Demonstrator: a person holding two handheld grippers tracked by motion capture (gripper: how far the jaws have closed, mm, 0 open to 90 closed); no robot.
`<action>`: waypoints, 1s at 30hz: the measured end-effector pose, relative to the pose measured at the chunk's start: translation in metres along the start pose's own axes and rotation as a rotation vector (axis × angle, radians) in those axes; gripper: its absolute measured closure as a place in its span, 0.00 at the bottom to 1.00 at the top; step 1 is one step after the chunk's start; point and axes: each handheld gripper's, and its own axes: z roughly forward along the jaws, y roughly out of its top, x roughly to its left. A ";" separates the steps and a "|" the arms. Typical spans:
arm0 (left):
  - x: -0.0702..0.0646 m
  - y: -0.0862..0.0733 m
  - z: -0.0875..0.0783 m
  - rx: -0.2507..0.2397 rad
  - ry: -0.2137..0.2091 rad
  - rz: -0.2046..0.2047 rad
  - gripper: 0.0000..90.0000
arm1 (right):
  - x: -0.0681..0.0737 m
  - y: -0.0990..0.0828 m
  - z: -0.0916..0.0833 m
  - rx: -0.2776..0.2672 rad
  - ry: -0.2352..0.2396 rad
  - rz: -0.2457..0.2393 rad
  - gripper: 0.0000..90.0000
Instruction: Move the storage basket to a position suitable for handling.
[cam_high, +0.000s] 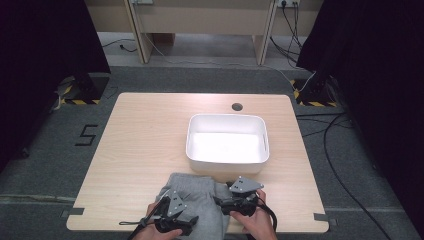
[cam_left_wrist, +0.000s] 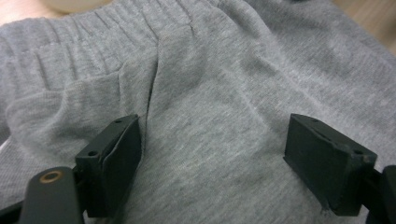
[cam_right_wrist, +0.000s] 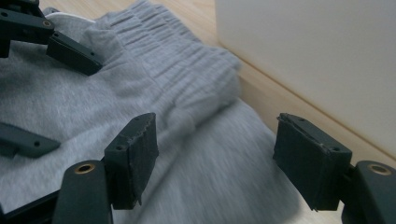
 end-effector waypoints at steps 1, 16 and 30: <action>0.000 0.000 0.000 0.000 0.000 0.000 0.20 | 0.000 0.000 0.000 0.000 0.000 0.000 0.34; -0.003 0.015 0.010 -0.051 -0.127 -0.036 0.27 | -0.027 -0.015 0.006 0.076 -0.131 -0.017 0.41; 0.052 -0.013 -0.044 -0.191 -0.045 -0.203 0.28 | -0.031 -0.004 -0.011 0.001 -0.057 0.045 0.32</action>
